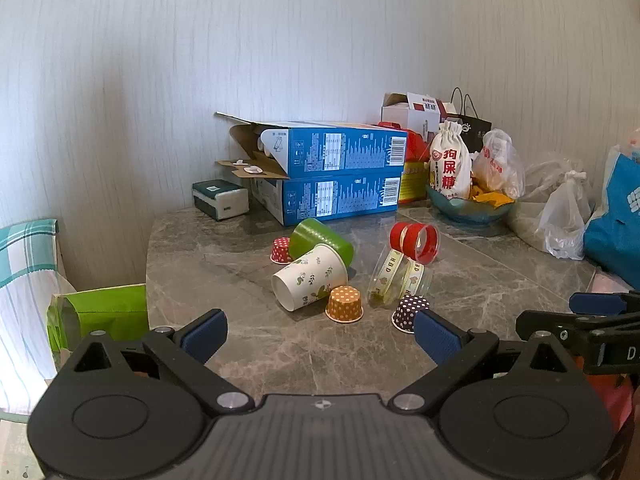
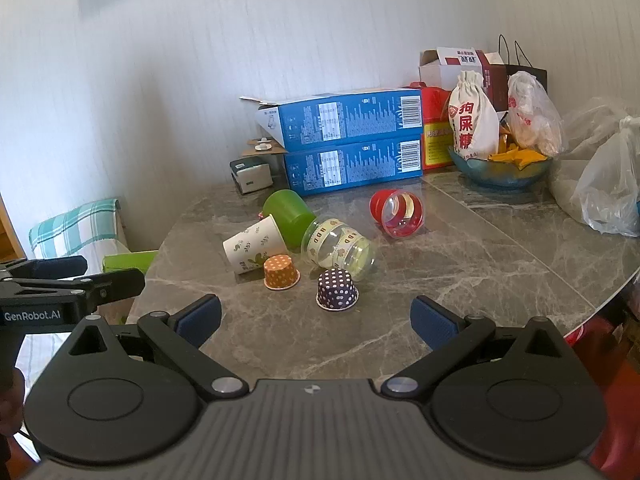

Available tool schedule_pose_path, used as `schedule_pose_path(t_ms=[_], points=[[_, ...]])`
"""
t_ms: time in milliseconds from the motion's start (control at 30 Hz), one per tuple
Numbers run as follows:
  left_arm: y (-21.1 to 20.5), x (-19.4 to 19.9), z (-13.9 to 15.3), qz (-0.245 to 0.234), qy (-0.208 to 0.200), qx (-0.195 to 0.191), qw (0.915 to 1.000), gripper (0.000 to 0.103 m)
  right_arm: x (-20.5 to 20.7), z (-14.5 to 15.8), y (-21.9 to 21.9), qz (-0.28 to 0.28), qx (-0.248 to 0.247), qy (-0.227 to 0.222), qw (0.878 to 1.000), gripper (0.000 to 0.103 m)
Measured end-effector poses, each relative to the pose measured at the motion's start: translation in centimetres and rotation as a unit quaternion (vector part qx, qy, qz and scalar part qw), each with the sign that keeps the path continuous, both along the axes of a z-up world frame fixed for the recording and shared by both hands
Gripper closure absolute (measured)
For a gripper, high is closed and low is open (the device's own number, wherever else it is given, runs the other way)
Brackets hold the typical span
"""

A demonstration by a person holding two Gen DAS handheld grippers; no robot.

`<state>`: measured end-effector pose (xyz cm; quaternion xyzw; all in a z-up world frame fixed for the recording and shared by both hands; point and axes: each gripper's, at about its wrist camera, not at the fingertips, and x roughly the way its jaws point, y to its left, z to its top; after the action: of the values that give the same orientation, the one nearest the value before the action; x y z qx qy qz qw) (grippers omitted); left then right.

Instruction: Flip cup upright

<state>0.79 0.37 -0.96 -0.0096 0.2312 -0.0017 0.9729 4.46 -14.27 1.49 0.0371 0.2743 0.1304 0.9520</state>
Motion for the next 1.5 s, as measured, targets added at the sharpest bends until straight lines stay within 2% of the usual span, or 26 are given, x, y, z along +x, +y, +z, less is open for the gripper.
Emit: schedule_pose_path(t_ms=[1500], points=[[-0.49, -0.15, -0.14, -0.004, 0.002, -0.003, 1.0000, 0.002, -0.06, 0.33, -0.26, -0.002, 0.007, 0.007, 1.000, 0.001]])
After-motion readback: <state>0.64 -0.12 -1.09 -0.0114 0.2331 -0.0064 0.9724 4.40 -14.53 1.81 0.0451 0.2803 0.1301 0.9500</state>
